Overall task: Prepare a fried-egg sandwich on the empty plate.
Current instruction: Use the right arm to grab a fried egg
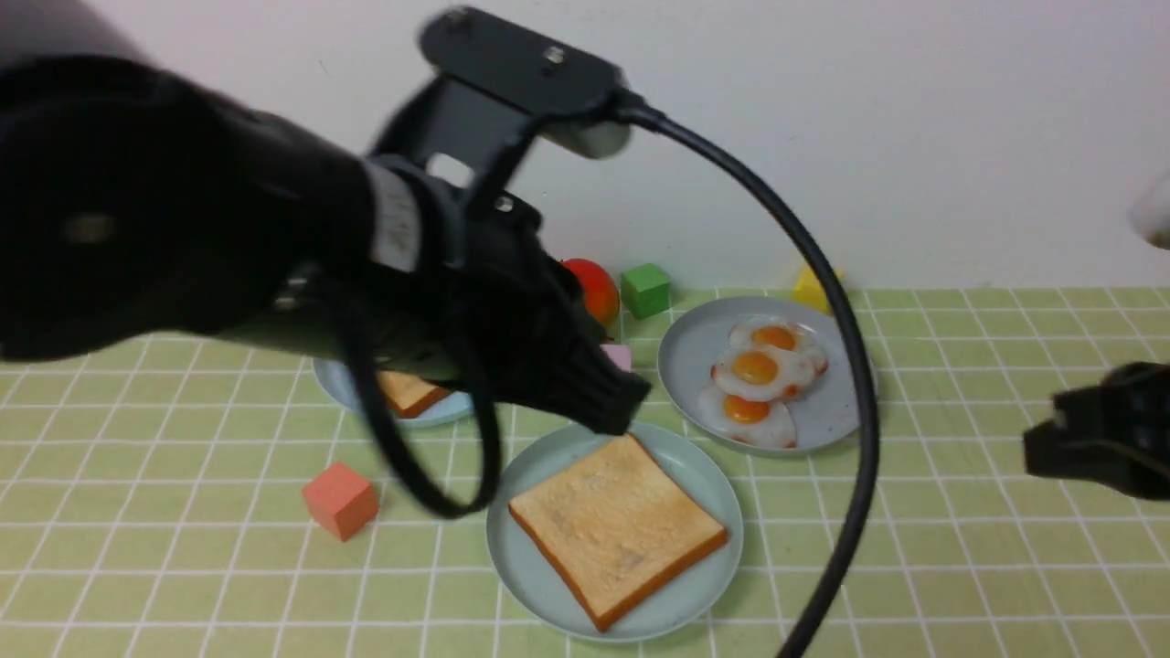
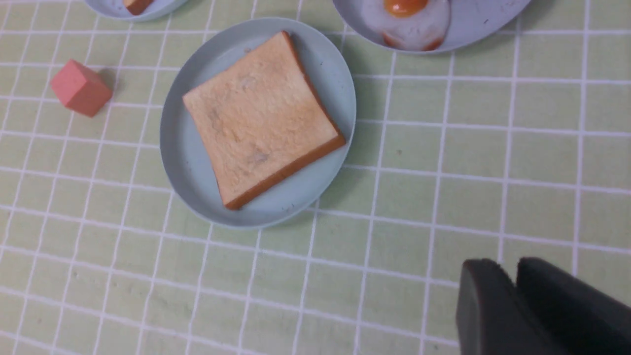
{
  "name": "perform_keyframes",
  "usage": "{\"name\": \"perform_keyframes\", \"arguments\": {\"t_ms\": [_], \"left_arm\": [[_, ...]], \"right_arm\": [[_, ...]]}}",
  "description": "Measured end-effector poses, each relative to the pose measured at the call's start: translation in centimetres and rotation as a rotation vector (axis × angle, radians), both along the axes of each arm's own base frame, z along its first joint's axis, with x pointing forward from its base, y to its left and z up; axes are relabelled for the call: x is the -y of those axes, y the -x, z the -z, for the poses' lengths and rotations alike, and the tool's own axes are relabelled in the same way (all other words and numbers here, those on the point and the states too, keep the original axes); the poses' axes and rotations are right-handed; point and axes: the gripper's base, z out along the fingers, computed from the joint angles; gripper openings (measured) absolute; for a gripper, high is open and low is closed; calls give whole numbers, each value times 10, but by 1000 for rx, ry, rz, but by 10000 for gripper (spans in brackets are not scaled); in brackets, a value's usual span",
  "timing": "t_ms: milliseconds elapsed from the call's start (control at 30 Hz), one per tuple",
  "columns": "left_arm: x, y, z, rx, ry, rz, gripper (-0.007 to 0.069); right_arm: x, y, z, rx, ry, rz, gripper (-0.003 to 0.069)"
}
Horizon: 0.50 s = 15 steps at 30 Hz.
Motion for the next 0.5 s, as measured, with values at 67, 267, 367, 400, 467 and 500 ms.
{"name": "perform_keyframes", "arguments": {"t_ms": [67,267,367,400,467,500], "left_arm": [[-16,16,-7,32,44,0,-13],[-64,66,4,116,173,7,-13],[-78,82,8,168,245,11,-13],[-82,86,9,188,265,12,-13],[-89,92,8,221,297,13,-13],[-89,93,7,224,300,13,-13]], "right_arm": [[-2,-23,9,-27,-12,27,171],[2,-95,44,-163,-99,129,308],[-1,-123,65,-198,-163,126,353],[-2,-132,75,-208,-177,122,362],[-4,-152,89,-225,-239,140,370],[-5,-152,87,-219,-247,141,372]]}}
